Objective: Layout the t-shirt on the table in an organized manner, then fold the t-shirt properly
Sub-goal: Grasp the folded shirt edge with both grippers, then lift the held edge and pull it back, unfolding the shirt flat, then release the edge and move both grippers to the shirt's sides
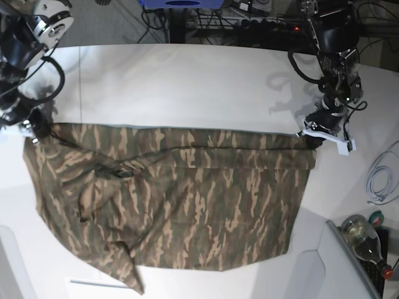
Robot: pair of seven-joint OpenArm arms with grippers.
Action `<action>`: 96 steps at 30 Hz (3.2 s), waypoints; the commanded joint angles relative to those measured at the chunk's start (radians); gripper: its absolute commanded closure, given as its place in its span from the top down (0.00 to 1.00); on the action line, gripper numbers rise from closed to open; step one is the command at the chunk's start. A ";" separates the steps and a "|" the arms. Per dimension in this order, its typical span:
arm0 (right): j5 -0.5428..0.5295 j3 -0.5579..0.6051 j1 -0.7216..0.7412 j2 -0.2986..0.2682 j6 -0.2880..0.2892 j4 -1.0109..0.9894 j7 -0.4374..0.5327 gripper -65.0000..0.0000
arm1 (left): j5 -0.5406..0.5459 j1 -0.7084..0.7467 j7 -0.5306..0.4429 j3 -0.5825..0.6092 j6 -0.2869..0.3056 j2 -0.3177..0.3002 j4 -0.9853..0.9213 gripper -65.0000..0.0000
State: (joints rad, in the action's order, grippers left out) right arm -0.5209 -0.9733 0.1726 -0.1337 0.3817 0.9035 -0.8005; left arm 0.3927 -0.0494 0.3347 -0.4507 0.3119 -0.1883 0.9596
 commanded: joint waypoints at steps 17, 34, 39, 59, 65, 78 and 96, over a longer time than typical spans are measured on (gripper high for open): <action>-0.034 -0.002 0.080 -0.016 -0.091 0.348 -0.302 0.00 | 0.010 -0.005 0.151 -0.010 -0.072 -0.012 0.293 0.00; -0.035 0.078 -0.213 0.003 -0.039 0.306 -0.099 0.00 | 0.012 0.273 -0.013 -0.012 -0.070 -0.012 0.287 0.00; -0.035 0.077 -0.313 0.036 -0.014 0.389 -0.098 0.00 | 0.012 0.349 -0.013 -0.012 -0.070 -0.014 0.344 0.00; -0.031 0.081 -0.414 0.078 -0.013 0.494 -0.102 0.00 | 0.010 0.466 -0.013 -0.109 -0.069 0.010 0.347 0.00; -0.029 0.083 -0.436 0.096 -0.013 0.492 -0.098 0.00 | 0.010 0.471 -0.013 -0.109 -0.069 0.011 0.347 0.00; -0.035 0.038 -0.450 0.136 -0.014 0.629 -0.102 0.55 | 0.012 0.524 -0.006 -0.110 -0.070 0.026 0.488 0.51; -0.025 0.437 -0.017 -0.206 -0.022 0.213 0.192 0.55 | 0.004 0.319 0.148 -0.207 -0.070 0.034 0.652 0.05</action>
State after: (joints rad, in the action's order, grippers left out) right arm -0.5385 -0.5282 0.1547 -0.3233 0.3649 1.0992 -0.6075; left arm 0.4004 0.2661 0.5034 -0.6491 0.2432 -0.1383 1.5974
